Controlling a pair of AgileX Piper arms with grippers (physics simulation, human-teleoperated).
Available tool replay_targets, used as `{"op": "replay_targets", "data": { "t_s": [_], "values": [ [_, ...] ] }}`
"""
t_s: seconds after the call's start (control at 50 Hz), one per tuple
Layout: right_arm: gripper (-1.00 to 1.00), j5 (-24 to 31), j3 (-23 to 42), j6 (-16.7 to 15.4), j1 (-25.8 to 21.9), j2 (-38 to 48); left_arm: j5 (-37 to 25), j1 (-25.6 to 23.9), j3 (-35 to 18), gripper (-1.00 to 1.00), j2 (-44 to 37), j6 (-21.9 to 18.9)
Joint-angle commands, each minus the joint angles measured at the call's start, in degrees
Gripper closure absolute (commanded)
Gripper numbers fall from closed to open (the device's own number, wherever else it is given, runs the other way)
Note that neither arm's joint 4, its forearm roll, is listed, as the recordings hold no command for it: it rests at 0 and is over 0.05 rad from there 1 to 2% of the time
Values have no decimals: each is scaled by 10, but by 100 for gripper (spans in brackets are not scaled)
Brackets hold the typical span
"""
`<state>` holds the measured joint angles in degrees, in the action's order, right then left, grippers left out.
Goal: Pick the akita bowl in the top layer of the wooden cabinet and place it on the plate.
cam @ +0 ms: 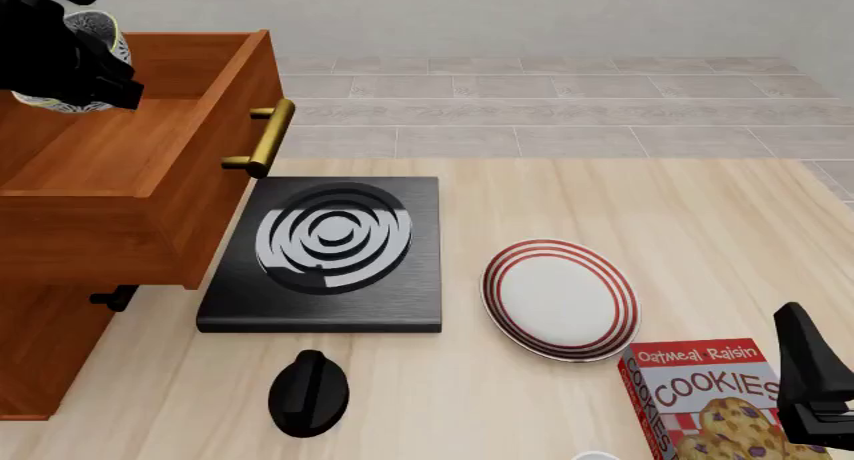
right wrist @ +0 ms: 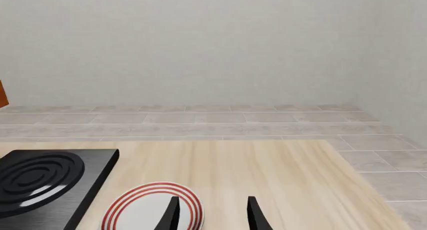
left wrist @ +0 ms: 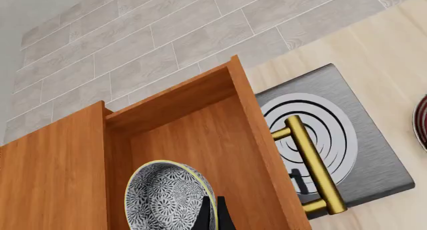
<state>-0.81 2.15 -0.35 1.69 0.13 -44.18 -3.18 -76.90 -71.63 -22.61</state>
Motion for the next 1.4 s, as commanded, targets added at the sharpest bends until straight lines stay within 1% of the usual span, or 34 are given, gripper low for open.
{"op": "replay_targets", "data": {
  "t_s": [0.02,0.14,0.2,0.32,0.36,0.4,0.5,0.56,0.64,0.78,0.88,1.0,1.1,1.16,1.24,1.4],
  "values": [
    [-100,1,2,0,-1,0,-11,-21,-31,100,4,7],
    [-100,1,3,1,2,0,-19,-34,-50,100,8,6],
    [-100,1,4,1,2,0,-28,-45,-75,100,6,7],
    [-100,1,4,0,3,0,-44,-64,-107,100,8,6],
    [-100,1,4,0,3,0,-47,-67,-113,100,8,2],
    [-100,1,4,0,3,0,-56,-69,-134,100,5,-1],
    [-100,1,4,0,2,0,-69,-73,-161,100,2,-8],
    [-100,1,5,0,1,0,-73,-79,-169,100,3,-9],
    [-100,2,5,-1,1,0,-75,-94,-171,100,7,-14],
    [-100,2,6,-1,1,0,-83,-114,-190,100,2,-23],
    [-100,1,5,-1,1,0,-76,-132,-188,100,0,-28],
    [-100,1,5,-1,2,0,-69,-152,-189,100,-5,-30],
    [-100,1,6,-1,3,0,-69,-170,-205,100,-14,-26],
    [-100,2,7,0,3,0,-63,-182,-199,100,-14,-27],
    [-100,2,8,1,3,0,-62,-189,-205,100,-19,-26],
    [-100,3,8,2,3,-1,-52,-215,-200,100,-25,-28]
  ]
}}
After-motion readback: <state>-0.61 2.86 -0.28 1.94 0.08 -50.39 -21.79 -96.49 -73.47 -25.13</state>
